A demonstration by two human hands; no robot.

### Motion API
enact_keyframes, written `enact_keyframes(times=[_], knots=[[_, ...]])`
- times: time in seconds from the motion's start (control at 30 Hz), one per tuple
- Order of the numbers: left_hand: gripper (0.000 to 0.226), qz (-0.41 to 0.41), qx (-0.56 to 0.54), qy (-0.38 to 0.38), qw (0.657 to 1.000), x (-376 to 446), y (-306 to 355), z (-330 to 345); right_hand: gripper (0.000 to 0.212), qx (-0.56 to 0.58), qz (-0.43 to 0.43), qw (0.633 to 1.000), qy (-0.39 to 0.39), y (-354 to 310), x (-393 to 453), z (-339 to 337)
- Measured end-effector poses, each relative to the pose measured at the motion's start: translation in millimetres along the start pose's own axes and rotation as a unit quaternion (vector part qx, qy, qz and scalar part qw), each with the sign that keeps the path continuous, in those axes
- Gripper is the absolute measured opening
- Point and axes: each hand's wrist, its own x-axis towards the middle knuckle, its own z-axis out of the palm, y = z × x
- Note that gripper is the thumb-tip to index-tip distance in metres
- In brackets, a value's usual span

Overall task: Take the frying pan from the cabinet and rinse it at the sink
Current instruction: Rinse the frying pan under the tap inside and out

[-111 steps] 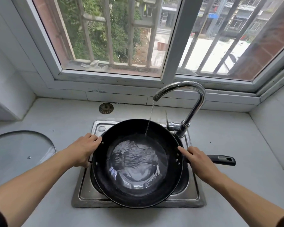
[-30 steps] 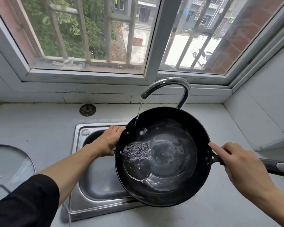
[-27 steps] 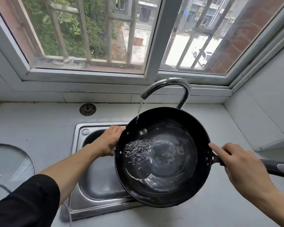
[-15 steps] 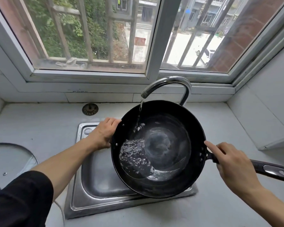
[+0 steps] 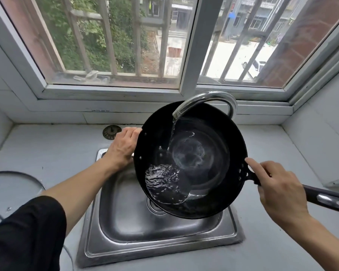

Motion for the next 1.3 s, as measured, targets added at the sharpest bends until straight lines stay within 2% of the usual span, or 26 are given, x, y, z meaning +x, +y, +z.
enact_keyframes(times=[0.2,0.43,0.77,1.3], knots=[[0.091,-0.02,0.01,0.03,0.999,4,3,15,0.08,-0.018,-0.013,1.0,0.018,2,2,6],[0.083,-0.03,-0.011,0.068,0.997,2,9,25,0.079,-0.021,-0.011,0.999,0.028,4,-2,21],[0.098,-0.066,-0.001,0.063,0.996,5,0,20,0.08,0.007,-0.004,0.998,0.057,5,-8,49],[0.1,-0.086,0.085,0.063,0.991,-21,-40,-24,0.071,0.09,-0.014,0.992,0.087,-17,25,110]])
